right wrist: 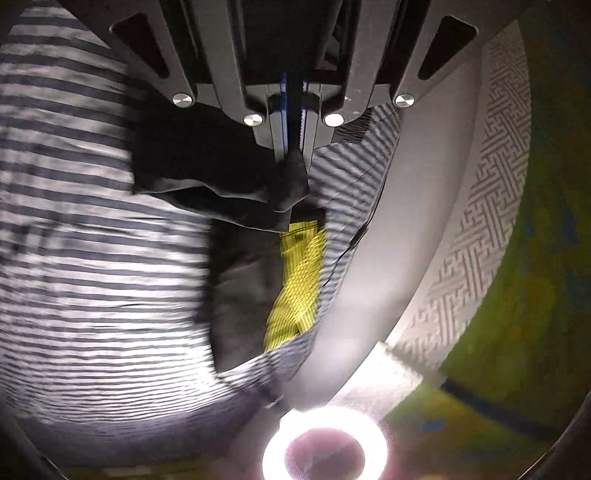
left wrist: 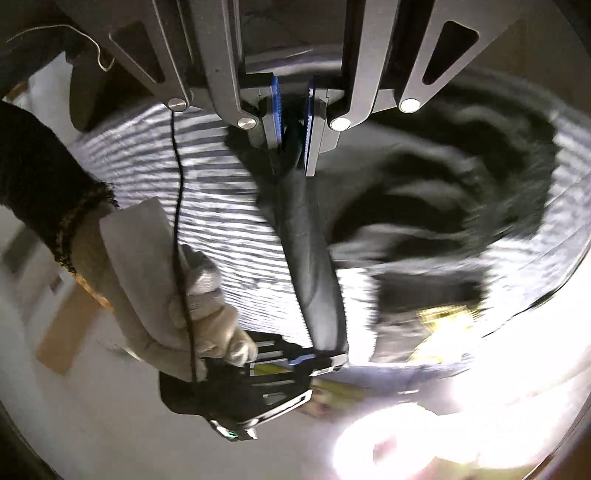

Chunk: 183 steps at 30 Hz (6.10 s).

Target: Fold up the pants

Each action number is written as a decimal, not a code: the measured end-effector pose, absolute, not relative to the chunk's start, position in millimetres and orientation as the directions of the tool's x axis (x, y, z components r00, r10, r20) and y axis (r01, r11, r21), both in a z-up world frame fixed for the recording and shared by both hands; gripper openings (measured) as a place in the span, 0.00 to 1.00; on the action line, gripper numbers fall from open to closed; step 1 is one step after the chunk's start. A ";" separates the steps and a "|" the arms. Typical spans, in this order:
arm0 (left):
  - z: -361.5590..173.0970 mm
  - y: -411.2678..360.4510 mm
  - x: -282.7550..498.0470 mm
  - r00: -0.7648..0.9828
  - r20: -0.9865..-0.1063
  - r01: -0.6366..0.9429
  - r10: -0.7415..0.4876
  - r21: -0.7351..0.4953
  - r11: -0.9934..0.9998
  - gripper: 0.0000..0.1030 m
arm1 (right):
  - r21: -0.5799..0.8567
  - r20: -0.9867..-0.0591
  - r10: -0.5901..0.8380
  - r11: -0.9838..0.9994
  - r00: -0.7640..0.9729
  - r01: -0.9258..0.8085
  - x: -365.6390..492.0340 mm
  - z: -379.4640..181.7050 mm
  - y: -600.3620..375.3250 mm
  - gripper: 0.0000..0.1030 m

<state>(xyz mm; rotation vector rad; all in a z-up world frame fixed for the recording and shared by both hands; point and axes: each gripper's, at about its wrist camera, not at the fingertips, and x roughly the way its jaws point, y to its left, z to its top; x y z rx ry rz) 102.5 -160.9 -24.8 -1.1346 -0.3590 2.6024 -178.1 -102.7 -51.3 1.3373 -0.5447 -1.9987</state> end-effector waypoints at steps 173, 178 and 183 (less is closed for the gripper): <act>-122.2 -355.6 -44.7 -0.324 -0.902 0.180 0.284 -0.354 -0.918 0.95 | 0.545 -0.790 -0.601 -0.780 -0.123 0.307 -111.6 -179.4 -135.5 0.56; -131.1 -360.5 -50.7 -0.333 -0.887 0.201 0.319 -0.397 -0.895 0.98 | 0.618 -0.747 -0.656 -0.746 -0.109 0.250 -124.3 -186.6 -137.4 0.56; -132.2 -356.3 -49.5 -0.348 -0.884 0.167 0.312 -0.386 -0.907 0.93 | 0.639 -0.730 -0.678 -0.723 -0.089 0.264 -128.7 -186.8 -148.4 0.52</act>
